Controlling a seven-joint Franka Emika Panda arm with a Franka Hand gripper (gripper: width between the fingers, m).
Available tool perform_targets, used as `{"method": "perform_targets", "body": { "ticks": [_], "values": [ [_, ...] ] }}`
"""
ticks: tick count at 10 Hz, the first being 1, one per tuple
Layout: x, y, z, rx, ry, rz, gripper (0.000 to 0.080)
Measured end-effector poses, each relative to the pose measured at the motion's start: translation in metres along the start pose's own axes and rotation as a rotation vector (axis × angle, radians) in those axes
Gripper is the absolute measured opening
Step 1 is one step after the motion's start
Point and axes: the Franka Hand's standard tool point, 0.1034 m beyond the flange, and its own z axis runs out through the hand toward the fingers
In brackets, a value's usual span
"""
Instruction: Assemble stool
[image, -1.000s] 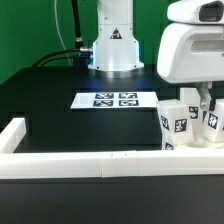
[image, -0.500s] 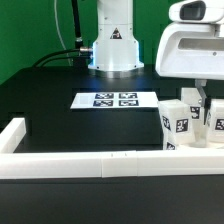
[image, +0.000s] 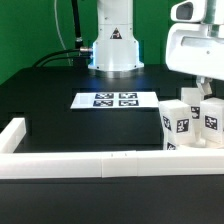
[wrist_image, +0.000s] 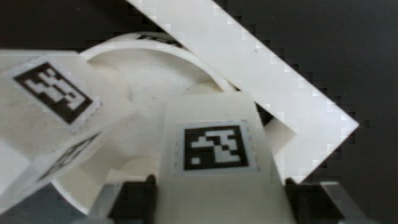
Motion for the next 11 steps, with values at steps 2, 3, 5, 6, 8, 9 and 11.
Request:
{"method": "perform_targets", "body": {
  "ticks": [2,3,5,6,8,9,11],
  "values": [
    [0.0002,0.0002,0.0002,0.000,0.000,0.145,0.0337],
    [0.0002,0.0003,0.0001,0.000,-0.002,0.187,0.0337],
    [-0.0001,0.0014,0.0014,0.040,-0.045,0.639,0.0337],
    [-0.0004,0.0026,0.0015,0.073,-0.060,0.795,0.0337],
    [0.0002,0.0014,0.0012,0.124,-0.072,0.959,0.0338],
    [-0.0006,0.0017,0.0009,0.127,-0.080,0.994,0.0338],
    [-0.0008,0.0020,0.0013,0.128,-0.076,0.930,0.0458]
  ]
}}
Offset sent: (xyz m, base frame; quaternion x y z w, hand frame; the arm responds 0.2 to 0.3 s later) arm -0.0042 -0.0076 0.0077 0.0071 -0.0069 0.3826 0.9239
